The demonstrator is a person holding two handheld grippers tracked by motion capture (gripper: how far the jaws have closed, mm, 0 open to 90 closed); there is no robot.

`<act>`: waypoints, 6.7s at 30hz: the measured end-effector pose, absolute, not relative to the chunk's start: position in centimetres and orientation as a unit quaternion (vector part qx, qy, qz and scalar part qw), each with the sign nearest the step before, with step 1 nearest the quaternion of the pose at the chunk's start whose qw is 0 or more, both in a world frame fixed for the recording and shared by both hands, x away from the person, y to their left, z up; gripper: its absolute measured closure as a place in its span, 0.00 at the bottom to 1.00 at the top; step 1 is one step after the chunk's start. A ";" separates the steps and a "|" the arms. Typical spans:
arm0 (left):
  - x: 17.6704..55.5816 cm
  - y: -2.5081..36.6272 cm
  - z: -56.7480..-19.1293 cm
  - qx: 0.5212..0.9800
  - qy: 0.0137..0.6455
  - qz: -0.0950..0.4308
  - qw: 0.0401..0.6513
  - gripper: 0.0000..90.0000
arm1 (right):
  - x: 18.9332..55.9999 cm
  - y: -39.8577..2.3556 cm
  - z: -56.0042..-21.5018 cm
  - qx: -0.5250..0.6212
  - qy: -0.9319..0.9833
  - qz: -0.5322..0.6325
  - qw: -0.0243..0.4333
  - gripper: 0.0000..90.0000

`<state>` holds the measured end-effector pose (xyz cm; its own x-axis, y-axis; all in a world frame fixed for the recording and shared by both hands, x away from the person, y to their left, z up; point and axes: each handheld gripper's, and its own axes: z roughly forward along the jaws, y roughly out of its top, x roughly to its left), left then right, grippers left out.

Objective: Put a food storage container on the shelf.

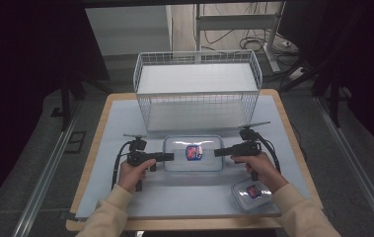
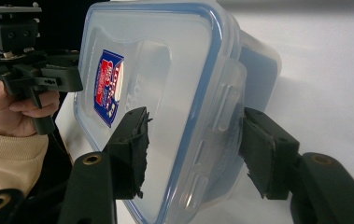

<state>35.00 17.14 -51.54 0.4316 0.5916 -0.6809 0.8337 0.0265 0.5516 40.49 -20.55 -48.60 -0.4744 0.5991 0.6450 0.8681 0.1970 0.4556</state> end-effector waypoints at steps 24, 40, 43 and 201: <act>34.5 18.1 -51.6 0.688 0.497 -0.132 0.513 0.53 | 39.8 -21.1 -48.4 -0.471 -0.757 -0.423 0.162 0.55; 34.2 17.7 -51.1 0.688 0.503 -0.114 0.510 0.55 | 39.4 -21.0 -48.0 -0.482 -0.746 -0.436 0.148 0.56; 34.2 17.6 -51.0 0.687 0.504 -0.111 0.512 0.55 | 39.3 -20.9 -47.8 -0.476 -0.749 -0.440 0.138 0.56; 49.8 17.9 -32.3 0.649 0.484 -0.008 0.587 0.54 | 54.8 -20.2 -29.7 -0.434 -0.711 -0.553 0.026 0.53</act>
